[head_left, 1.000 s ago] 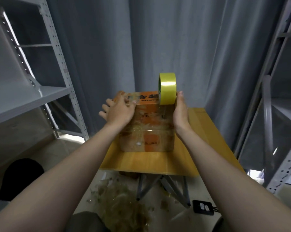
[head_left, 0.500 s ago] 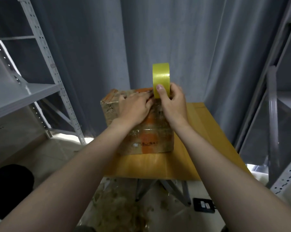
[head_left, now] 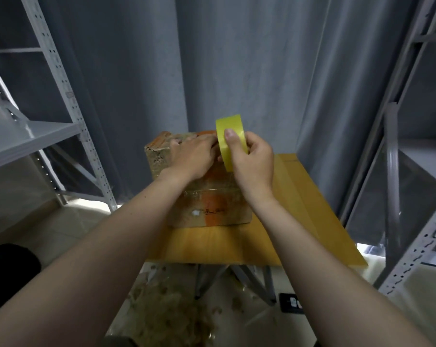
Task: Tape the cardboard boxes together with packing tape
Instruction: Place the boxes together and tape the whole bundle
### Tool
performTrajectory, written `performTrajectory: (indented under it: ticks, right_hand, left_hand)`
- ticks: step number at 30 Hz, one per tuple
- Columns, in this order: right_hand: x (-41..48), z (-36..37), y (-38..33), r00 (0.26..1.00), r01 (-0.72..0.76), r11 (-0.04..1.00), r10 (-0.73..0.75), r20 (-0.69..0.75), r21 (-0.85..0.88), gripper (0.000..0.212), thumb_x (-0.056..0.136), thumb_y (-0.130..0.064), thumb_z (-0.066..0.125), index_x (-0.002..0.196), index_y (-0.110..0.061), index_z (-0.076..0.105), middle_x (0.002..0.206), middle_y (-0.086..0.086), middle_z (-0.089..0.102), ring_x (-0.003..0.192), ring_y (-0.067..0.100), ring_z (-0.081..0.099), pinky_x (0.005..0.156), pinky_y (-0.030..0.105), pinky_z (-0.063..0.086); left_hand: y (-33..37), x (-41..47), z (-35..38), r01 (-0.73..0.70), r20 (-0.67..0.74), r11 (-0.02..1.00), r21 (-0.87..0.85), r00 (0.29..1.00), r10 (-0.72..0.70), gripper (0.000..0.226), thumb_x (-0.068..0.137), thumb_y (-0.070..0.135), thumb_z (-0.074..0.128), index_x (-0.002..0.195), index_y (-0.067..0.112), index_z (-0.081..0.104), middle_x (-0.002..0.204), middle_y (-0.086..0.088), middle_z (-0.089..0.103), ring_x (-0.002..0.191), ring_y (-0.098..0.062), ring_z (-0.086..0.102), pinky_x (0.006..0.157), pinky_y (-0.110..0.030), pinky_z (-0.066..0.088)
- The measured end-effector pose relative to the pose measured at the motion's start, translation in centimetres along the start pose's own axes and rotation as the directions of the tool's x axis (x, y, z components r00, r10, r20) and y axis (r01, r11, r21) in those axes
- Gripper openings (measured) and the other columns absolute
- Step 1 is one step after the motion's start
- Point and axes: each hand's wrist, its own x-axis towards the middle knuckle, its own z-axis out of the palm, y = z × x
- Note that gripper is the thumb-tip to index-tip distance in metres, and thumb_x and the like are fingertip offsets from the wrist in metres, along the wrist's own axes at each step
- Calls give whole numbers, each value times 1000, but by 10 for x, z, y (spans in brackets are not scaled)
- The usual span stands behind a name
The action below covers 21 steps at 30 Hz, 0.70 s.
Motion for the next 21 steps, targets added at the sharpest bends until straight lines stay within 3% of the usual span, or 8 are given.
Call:
performTrajectory:
  ticks: [1, 4, 6, 10, 14, 19, 21]
  right_hand:
    - [-6, -1, 2, 1000, -13, 999, 13, 0, 30, 45, 100, -39, 65, 77, -1, 66, 72, 21, 69, 71, 40, 69, 63, 51, 54]
    - [-13, -6, 1, 996, -60, 987, 70, -59, 148, 35, 100, -40, 65, 73, -18, 69, 70, 9, 73, 68, 26, 74, 55, 27, 55]
    - [-15, -6, -2, 994, -54, 985, 68, -83, 161, 33, 100, -39, 65, 72, -22, 69, 68, 5, 72, 67, 23, 74, 55, 20, 52]
    - [-33, -7, 5, 995, -50, 986, 63, -83, 156, 32, 100, -43, 64, 73, -26, 69, 67, -1, 72, 67, 24, 74, 57, 29, 56]
    - [-42, -11, 7, 992, -30, 988, 48, -118, 150, 33, 99, -47, 63, 76, -25, 69, 69, 2, 73, 65, 20, 74, 56, 25, 53]
    - [-57, -13, 15, 992, -68, 993, 77, -102, 94, 35, 98, -50, 63, 75, -25, 68, 68, 0, 68, 68, 32, 70, 61, 47, 60]
    - [-69, -14, 21, 986, -111, 987, 124, -109, 118, 32, 98, -49, 63, 76, -27, 68, 69, -2, 69, 68, 30, 71, 55, 36, 58]
  left_hand:
    - [-1, 1, 1, 3, 4, 1000, 8, 1000, -3, 42, 108, 49, 27, 137, 40, 55, 150, 8, 56, 136, -29, 53, 101, -54, 34]
    - [-1, 0, 1, 8, 31, 1000, 26, 999, -8, 47, 108, 54, 23, 149, 47, 46, 159, 15, 47, 143, -24, 46, 106, -53, 31]
    - [1, -1, 0, 7, 35, 1000, 30, 999, -8, 47, 109, 55, 23, 150, 48, 45, 160, 16, 44, 144, -23, 45, 107, -53, 29]
    - [3, -3, -3, 13, 56, 999, 32, 998, -15, 50, 108, 57, 23, 154, 47, 41, 163, 16, 40, 147, -23, 42, 109, -53, 28]
    - [5, -4, 0, 6, 63, 999, 40, 998, -9, 52, 107, 60, 24, 155, 46, 40, 163, 16, 39, 148, -25, 40, 109, -55, 26]
    - [-1, 2, 1, 12, 75, 999, 31, 997, -14, 52, 107, 61, 26, 154, 45, 42, 163, 14, 40, 148, -25, 40, 111, -53, 25]
    - [-2, 3, 3, 9, 71, 999, 32, 997, -11, 52, 107, 61, 26, 154, 45, 42, 163, 14, 40, 148, -25, 39, 111, -53, 25]
